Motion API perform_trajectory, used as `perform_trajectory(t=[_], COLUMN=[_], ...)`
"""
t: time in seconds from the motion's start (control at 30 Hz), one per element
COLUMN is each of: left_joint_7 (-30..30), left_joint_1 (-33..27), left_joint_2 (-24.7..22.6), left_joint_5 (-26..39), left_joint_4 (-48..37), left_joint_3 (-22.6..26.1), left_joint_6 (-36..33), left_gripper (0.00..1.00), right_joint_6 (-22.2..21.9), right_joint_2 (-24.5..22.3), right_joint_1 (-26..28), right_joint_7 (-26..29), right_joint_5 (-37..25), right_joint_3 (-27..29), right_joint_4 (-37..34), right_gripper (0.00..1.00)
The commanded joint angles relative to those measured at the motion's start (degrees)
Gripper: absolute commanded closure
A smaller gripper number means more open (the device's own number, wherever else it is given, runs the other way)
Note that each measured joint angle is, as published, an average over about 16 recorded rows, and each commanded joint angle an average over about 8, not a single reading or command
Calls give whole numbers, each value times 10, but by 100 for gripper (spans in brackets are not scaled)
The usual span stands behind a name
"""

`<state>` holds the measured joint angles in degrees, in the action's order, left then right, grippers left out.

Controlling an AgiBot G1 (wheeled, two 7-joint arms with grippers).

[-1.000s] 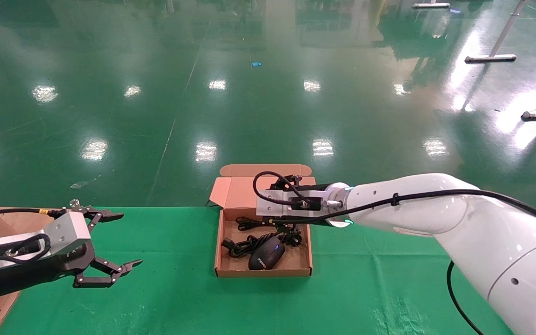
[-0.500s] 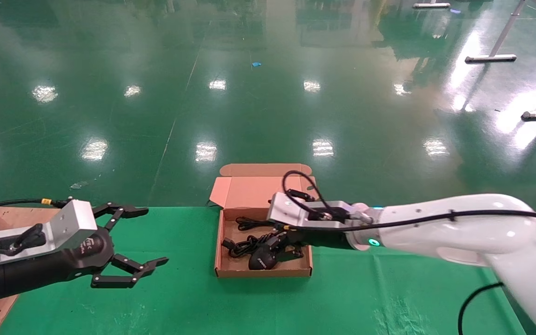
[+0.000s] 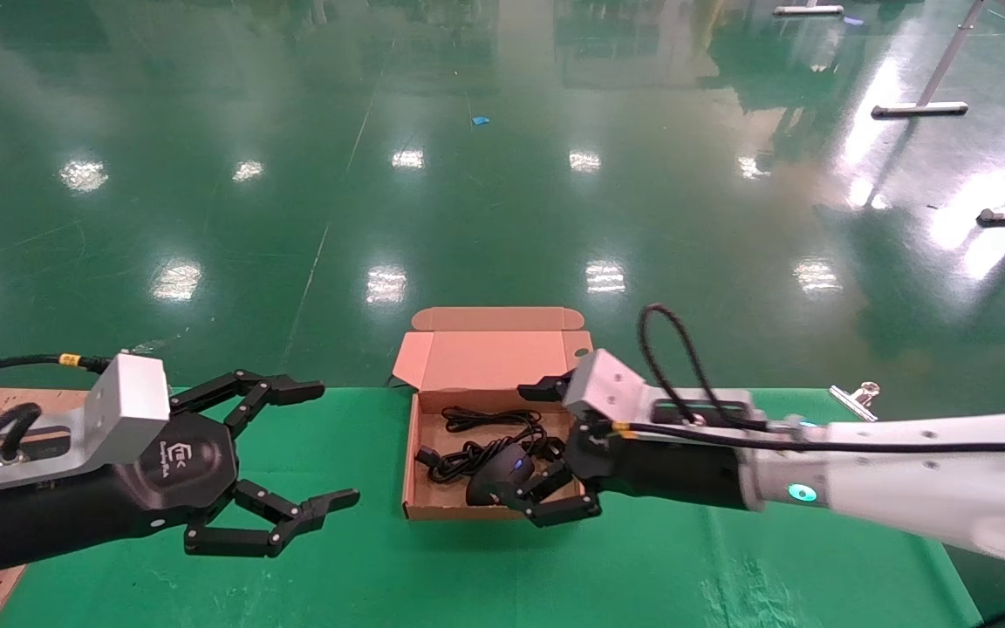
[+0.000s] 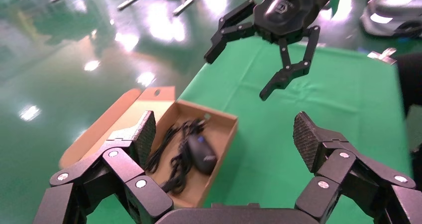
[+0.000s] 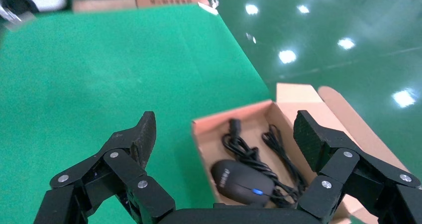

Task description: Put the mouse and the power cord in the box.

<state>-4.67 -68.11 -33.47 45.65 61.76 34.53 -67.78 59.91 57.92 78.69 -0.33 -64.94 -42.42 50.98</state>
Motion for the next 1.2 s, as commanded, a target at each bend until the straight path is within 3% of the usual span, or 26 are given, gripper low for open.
perform_trajectory(t=[0.03, 0.9, 1.2], left_joint_7=[10, 139, 157], left_joint_1=[4, 59, 67], left_joint_2=[-1, -14, -16], left_joint_5=[-2, -34, -39], left_joint_4=[8, 107, 121], left_joint_3=[-12, -167, -193], left_joint_6=[-11, -162, -186], left_gripper=[0, 0, 0], right_joint_6=[16, 228, 270], right_joint_2=[-14, -203, -240], right_joint_1=[-11, -152, -180], right_joint_7=[7, 98, 114], right_joint_5=[14, 205, 242], right_joint_3=[17, 234, 277], right_joint_4=[14, 200, 237], right_gripper=[0, 0, 0])
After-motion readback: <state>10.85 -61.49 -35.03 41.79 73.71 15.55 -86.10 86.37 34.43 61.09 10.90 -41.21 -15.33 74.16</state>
